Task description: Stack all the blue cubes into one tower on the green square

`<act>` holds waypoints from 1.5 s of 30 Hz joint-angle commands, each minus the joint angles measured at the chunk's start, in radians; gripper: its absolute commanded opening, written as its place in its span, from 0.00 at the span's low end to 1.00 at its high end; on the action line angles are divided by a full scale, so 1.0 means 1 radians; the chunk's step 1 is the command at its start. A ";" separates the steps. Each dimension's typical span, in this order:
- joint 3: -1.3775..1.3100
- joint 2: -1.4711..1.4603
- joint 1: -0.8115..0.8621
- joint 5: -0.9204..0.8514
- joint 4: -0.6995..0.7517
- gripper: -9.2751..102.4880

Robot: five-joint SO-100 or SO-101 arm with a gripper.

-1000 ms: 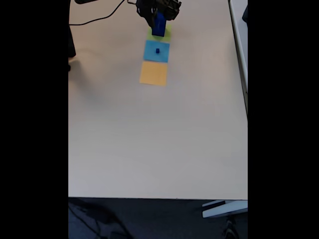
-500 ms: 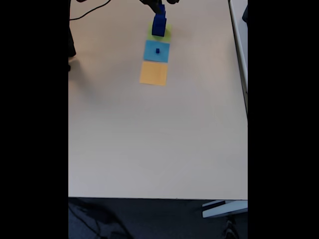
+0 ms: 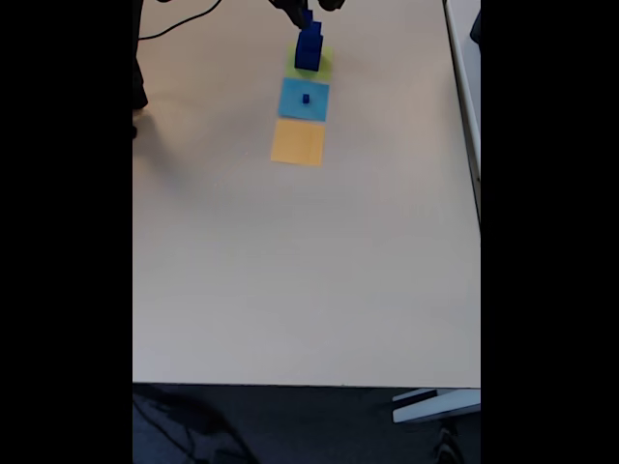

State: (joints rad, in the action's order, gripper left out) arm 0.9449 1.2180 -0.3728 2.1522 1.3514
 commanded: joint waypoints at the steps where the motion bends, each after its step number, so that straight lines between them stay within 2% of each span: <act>1: -0.067 0.005 -0.017 0.012 -0.041 0.08; 5: -0.097 -0.032 -0.026 -0.002 -0.080 0.08; 45: -0.121 -0.061 -0.003 -0.077 -0.084 0.08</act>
State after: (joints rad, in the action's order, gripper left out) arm 0.8897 1.1443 -0.3881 2.0908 1.2916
